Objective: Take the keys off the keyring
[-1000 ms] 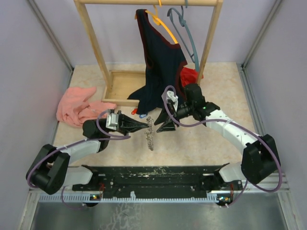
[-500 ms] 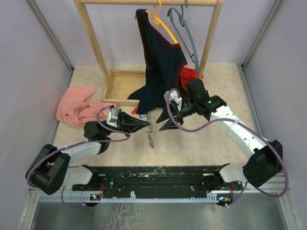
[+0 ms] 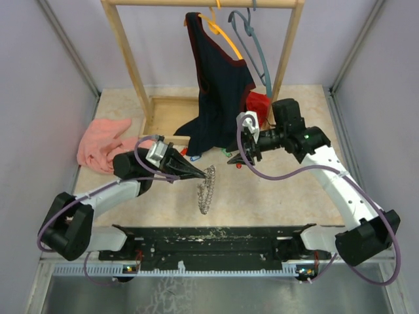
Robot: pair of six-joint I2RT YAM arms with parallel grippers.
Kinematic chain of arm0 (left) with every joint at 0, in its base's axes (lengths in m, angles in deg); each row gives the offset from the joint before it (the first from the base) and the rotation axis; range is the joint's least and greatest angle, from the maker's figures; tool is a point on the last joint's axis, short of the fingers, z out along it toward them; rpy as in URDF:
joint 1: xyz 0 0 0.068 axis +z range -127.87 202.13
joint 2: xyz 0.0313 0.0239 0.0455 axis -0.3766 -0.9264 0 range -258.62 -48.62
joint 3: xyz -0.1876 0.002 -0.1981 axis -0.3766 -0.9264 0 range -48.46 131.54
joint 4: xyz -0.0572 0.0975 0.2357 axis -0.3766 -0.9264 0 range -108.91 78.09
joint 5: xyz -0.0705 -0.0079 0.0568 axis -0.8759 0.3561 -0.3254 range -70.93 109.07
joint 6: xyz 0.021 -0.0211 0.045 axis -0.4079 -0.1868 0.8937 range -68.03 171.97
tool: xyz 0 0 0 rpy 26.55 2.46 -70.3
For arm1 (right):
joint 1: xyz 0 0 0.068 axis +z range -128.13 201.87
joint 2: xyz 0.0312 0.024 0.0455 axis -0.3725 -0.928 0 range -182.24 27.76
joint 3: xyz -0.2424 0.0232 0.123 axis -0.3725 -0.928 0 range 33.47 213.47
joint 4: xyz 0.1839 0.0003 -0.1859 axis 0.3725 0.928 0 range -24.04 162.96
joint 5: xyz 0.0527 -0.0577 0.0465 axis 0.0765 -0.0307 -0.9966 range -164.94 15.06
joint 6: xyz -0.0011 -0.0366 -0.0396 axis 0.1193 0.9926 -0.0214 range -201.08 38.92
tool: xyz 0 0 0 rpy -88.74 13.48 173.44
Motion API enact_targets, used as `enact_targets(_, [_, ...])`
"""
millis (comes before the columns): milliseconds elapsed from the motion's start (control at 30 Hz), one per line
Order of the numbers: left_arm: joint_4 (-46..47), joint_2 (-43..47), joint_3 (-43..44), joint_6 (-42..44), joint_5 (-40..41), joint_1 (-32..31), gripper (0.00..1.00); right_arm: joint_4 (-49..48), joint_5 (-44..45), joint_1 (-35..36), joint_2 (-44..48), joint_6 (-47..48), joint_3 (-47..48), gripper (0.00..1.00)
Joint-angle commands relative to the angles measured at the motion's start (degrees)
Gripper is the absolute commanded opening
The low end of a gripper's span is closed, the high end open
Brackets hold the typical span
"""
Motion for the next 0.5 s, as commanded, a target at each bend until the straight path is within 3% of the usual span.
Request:
enact_targets(0, [15.93, -1.71, 4.76, -6.72, -6.10, -0.51, 0.00, -7.82, 5.84, -0.80, 1.92, -8.46, -0.87, 0.42])
enact_targets(267, [15.90, -2.96, 7.27, -7.67, -5.09, -0.76, 0.00, -10.45, 4.26, -0.80, 2.22, -11.63, -2.30, 0.42])
enact_targets(467, [14.87, -3.83, 1.21, 3.59, 5.82, 0.93, 0.00, -10.89, -0.13, -0.88, 2.19, -12.47, -2.82, 0.42])
